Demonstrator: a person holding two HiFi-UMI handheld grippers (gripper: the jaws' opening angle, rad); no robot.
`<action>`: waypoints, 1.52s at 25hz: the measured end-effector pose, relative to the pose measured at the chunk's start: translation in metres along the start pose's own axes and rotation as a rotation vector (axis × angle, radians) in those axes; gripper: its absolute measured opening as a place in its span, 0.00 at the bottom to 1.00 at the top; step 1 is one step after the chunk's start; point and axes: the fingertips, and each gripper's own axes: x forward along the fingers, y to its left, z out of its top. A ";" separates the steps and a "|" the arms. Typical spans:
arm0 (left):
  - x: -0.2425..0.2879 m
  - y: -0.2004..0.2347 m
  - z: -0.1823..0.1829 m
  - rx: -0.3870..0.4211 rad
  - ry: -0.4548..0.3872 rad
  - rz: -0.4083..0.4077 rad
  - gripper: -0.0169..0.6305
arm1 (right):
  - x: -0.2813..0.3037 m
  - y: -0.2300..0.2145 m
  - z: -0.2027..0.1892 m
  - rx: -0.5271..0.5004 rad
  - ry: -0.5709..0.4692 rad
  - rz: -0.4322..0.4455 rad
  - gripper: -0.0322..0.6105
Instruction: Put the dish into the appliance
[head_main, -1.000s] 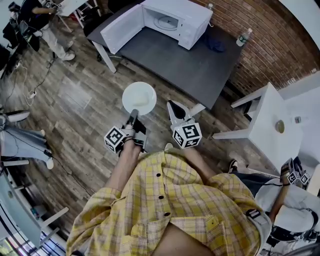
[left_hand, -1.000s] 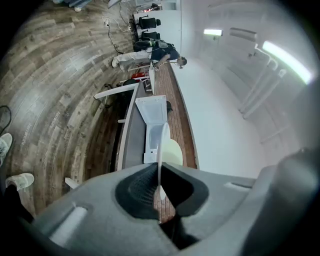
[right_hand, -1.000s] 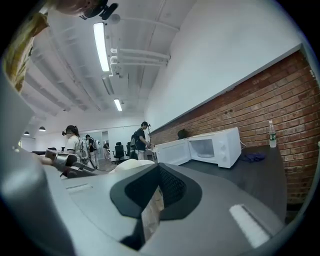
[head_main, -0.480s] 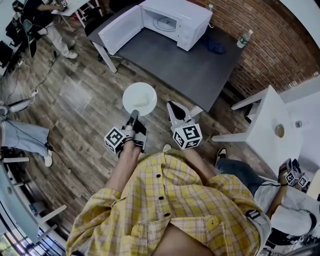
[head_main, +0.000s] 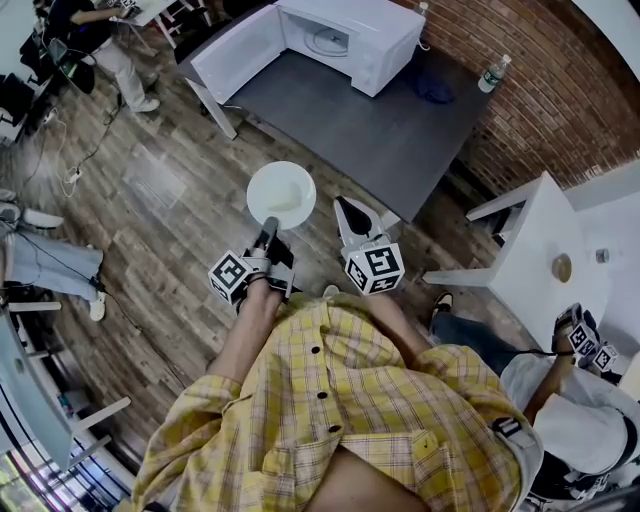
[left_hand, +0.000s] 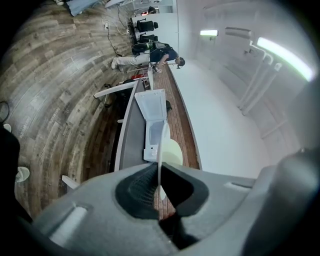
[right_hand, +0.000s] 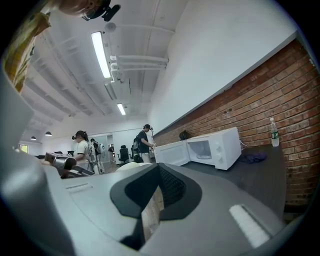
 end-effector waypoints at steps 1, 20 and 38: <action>0.000 0.003 -0.004 -0.011 -0.001 0.003 0.04 | -0.002 -0.002 -0.001 0.005 0.002 0.001 0.05; 0.028 0.034 0.017 -0.048 -0.005 0.085 0.04 | 0.045 -0.018 -0.013 0.016 0.026 0.017 0.05; 0.172 0.026 0.099 -0.057 0.102 0.076 0.04 | 0.178 -0.092 0.005 0.009 0.057 -0.095 0.05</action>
